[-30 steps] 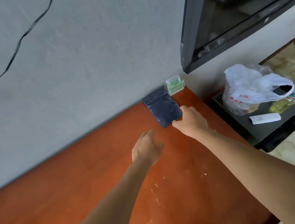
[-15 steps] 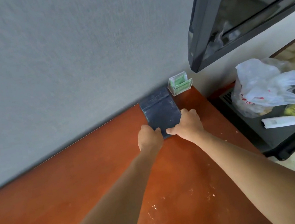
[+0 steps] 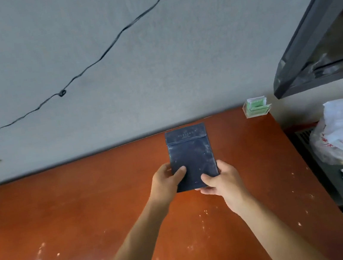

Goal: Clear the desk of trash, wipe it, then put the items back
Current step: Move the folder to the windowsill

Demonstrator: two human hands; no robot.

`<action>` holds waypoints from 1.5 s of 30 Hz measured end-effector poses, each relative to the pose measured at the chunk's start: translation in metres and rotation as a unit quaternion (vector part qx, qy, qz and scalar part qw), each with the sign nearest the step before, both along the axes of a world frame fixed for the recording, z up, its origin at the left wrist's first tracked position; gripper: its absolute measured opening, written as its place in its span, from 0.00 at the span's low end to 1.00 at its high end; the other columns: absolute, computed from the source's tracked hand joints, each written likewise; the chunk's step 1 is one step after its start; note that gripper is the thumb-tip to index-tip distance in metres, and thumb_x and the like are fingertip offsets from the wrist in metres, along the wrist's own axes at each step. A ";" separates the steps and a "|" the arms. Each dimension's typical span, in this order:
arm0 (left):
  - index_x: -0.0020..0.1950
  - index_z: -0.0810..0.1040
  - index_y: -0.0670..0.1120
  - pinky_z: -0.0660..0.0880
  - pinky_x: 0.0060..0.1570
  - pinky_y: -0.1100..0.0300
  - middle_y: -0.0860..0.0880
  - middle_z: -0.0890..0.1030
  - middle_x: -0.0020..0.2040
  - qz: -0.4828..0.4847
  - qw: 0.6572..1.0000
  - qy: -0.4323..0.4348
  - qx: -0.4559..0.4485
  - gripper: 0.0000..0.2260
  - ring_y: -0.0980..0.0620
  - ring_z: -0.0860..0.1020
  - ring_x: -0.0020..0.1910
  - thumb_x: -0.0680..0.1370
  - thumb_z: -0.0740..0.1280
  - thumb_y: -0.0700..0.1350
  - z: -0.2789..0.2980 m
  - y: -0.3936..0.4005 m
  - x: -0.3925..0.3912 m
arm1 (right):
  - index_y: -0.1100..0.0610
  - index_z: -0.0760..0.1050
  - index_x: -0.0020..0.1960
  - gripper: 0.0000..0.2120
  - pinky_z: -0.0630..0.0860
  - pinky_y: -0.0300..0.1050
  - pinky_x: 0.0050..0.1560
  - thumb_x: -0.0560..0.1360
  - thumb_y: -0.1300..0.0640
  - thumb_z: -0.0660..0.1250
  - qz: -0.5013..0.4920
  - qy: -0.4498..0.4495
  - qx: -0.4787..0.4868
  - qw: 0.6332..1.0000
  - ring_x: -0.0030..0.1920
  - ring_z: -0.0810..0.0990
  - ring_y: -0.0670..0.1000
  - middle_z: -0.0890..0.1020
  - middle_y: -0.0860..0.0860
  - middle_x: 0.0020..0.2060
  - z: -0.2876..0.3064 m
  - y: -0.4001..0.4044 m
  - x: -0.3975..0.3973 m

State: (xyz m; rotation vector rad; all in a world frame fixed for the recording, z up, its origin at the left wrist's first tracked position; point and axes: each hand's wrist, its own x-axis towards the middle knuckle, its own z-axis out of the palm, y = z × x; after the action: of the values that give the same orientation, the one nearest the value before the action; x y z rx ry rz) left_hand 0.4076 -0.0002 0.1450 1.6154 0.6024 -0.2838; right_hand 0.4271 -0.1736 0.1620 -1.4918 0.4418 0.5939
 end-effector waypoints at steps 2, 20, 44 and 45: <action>0.65 0.78 0.43 0.82 0.58 0.45 0.45 0.85 0.59 0.049 0.995 -0.030 -0.086 0.12 0.43 0.84 0.58 0.82 0.70 0.43 0.024 0.024 -0.033 | 0.61 0.78 0.57 0.12 0.85 0.49 0.41 0.77 0.72 0.69 0.048 -0.016 0.019 0.999 0.42 0.88 0.59 0.86 0.59 0.49 0.022 0.024 -0.024; 0.67 0.77 0.43 0.79 0.60 0.41 0.42 0.84 0.61 0.450 0.877 -0.162 -0.051 0.13 0.39 0.83 0.59 0.83 0.67 0.43 0.141 0.230 -0.386 | 0.49 0.74 0.61 0.14 0.83 0.45 0.49 0.81 0.65 0.66 0.438 -0.106 0.134 0.883 0.49 0.87 0.48 0.88 0.43 0.47 0.112 0.321 -0.241; 0.65 0.78 0.44 0.80 0.59 0.43 0.46 0.86 0.58 0.789 0.576 -0.209 0.034 0.11 0.43 0.85 0.57 0.84 0.64 0.42 0.166 0.402 -0.905 | 0.47 0.74 0.65 0.12 0.83 0.42 0.46 0.82 0.55 0.67 0.759 -0.102 0.167 0.621 0.54 0.85 0.47 0.85 0.48 0.57 0.154 0.633 -0.763; 0.65 0.78 0.45 0.81 0.57 0.45 0.46 0.86 0.58 0.801 0.560 -0.209 0.035 0.10 0.44 0.85 0.57 0.84 0.64 0.42 0.166 0.398 -0.921 | 0.48 0.74 0.65 0.12 0.83 0.42 0.46 0.82 0.55 0.67 0.770 -0.102 0.163 0.609 0.54 0.85 0.47 0.85 0.47 0.57 0.156 0.635 -0.782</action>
State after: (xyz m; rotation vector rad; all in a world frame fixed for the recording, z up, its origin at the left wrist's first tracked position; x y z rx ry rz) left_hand -0.5138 0.3981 0.3113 0.5682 1.4237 1.4632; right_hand -0.3548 0.4615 0.3180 -1.2311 -1.3105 1.6792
